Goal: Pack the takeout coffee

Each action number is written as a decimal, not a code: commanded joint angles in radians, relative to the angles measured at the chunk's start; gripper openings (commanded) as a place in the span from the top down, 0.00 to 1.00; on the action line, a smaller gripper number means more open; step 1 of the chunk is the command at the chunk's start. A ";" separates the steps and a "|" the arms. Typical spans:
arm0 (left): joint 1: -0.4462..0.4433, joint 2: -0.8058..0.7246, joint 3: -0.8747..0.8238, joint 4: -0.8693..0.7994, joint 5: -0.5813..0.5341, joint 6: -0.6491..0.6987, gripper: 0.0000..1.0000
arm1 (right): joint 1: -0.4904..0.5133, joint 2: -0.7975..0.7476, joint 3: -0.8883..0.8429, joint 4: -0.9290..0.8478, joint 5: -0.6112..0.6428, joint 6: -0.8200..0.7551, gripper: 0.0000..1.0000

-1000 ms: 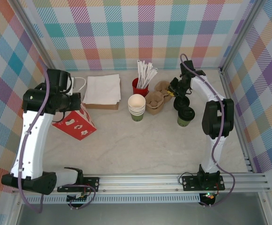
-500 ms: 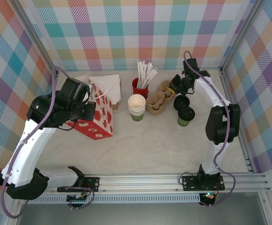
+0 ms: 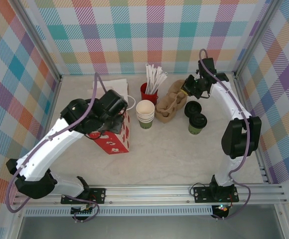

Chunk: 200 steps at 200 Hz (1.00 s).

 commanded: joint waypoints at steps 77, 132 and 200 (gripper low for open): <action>-0.110 0.087 -0.032 0.042 0.030 -0.146 0.91 | -0.013 -0.203 0.091 -0.154 0.089 -0.157 0.92; -0.109 0.052 0.014 0.090 0.039 -0.120 0.51 | -0.013 -0.294 0.090 -0.192 0.048 -0.250 0.92; -0.052 -0.092 0.046 0.273 0.123 0.042 0.23 | -0.013 -0.382 0.087 -0.213 -0.116 -0.330 0.92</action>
